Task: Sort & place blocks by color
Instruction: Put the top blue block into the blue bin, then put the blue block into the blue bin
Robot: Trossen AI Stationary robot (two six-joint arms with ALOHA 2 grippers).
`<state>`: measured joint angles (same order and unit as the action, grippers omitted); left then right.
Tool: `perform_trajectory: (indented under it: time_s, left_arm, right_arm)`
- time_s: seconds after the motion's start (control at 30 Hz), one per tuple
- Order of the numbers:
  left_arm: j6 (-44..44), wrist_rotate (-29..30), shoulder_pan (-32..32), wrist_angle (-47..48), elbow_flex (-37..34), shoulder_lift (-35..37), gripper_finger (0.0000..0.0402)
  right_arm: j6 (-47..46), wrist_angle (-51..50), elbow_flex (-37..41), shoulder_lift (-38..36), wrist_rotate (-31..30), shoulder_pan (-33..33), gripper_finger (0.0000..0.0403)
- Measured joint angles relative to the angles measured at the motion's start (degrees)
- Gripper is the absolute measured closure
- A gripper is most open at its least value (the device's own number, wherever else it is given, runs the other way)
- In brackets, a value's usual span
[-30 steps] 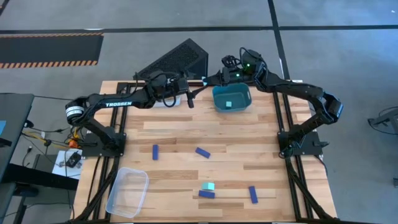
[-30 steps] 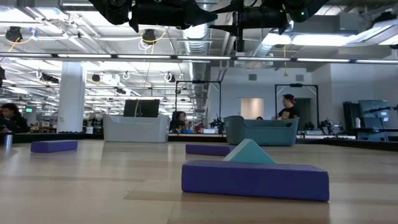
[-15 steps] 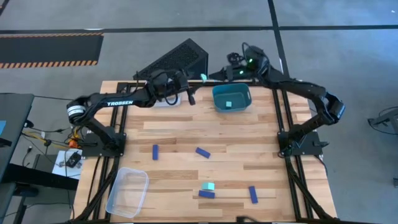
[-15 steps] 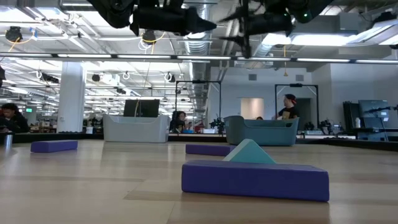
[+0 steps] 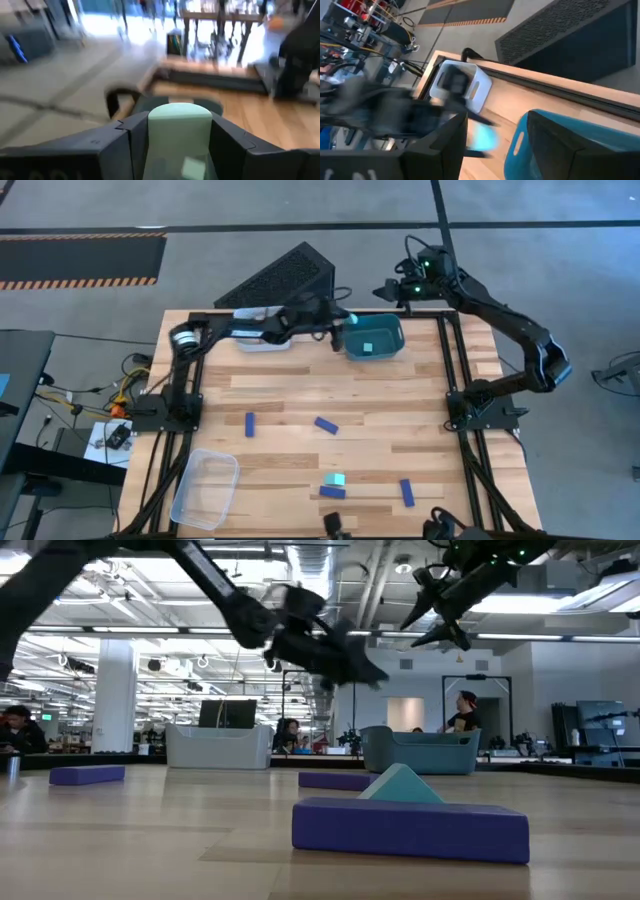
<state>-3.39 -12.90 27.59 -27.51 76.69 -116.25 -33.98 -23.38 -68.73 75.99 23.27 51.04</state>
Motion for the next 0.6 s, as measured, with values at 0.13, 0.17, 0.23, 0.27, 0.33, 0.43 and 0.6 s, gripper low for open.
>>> perform_trajectory:
  time_s: [0.13,0.17,0.23,0.27,0.33,0.43,0.6]
  left_arm:
    - [1.03,-0.14,-0.80,14.16,10.56,-5.69,0.0241]
    - [0.92,-0.12,-1.01,17.88,12.74,-6.69,0.0238]
    - [1.03,0.70,-1.38,24.98,16.36,-8.32,0.0231]
    - [1.13,1.53,-1.50,27.76,17.88,-8.99,0.0227]
    - [0.90,2.83,-1.66,31.73,20.31,-9.57,0.0220]
    - [0.86,4.51,-1.66,33.82,21.73,-9.53,0.0210]
    - [6.58,5.20,-1.09,34.86,21.87,-8.67,0.0201]
  right_arm:
    - [0.21,-0.87,0.02,0.02,0.04,-1.27,0.0184]
    - [0.47,-0.94,0.02,0.02,0.04,-1.61,0.0184]
    - [1.13,-1.82,0.02,0.04,-0.05,-2.44,0.0184]
    - [1.31,-2.58,0.02,0.04,-0.25,-2.80,0.0184]
    - [2.01,-3.62,0.02,0.04,-0.91,-3.19,0.0184]
    - [3.18,-5.37,0.02,0.03,-1.28,-4.09,0.0184]
    - [8.46,-12.27,0.02,-0.82,-5.83,-6.35,0.0184]
